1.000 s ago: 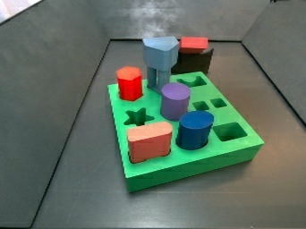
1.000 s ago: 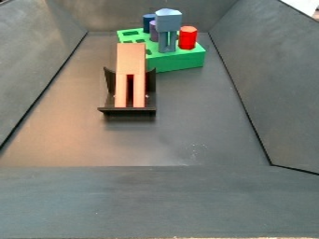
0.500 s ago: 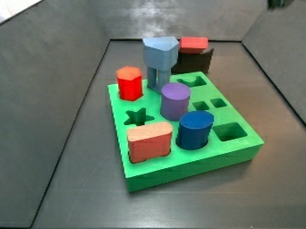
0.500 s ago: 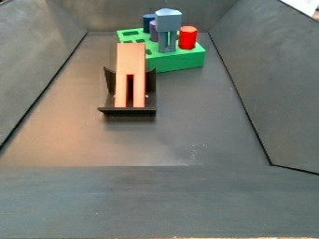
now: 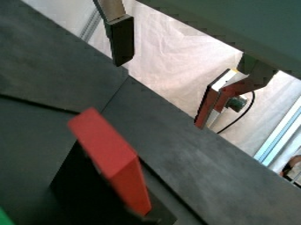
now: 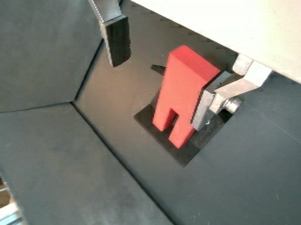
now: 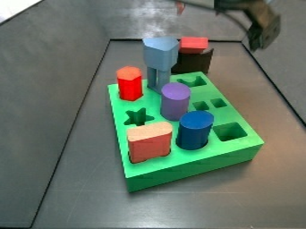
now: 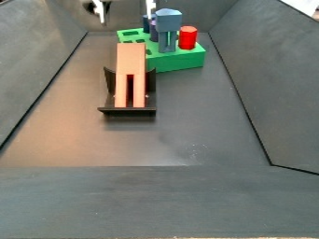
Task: Pick up the double-square object. Move up. Rotate the double-square object. Place the double-square object on the fixture. Regrasp the double-square object. Move to above the board. Insert the double-square object.
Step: Regrasp the double-square object.
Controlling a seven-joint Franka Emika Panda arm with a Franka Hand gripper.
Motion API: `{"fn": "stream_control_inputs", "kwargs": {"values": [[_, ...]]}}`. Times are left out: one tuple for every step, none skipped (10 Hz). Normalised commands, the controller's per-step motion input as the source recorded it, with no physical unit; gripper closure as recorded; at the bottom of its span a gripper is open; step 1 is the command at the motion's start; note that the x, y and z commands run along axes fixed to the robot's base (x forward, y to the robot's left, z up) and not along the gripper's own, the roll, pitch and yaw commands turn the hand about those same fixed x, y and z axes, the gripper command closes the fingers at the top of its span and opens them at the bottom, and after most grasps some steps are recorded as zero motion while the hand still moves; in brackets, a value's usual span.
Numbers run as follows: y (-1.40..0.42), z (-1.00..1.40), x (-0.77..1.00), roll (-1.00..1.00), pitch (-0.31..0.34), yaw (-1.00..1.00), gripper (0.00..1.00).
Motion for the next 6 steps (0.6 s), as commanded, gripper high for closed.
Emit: {"fn": "stream_control_inputs", "kwargs": {"values": [[0.02, -1.0, 0.09, 0.07, -0.074, 0.02, 0.0], [0.02, -1.0, 0.1, 0.07, -0.062, 0.0, 0.0], [0.01, -0.86, 0.1, 0.07, -0.049, -0.01, 0.0], [0.0, -0.63, 0.09, 0.08, -0.029, -0.01, 0.0], [0.0, -0.47, 0.09, 0.07, -0.013, -0.02, 0.0], [0.0, -0.31, 0.08, 0.07, 0.004, -0.01, 0.0]]}}
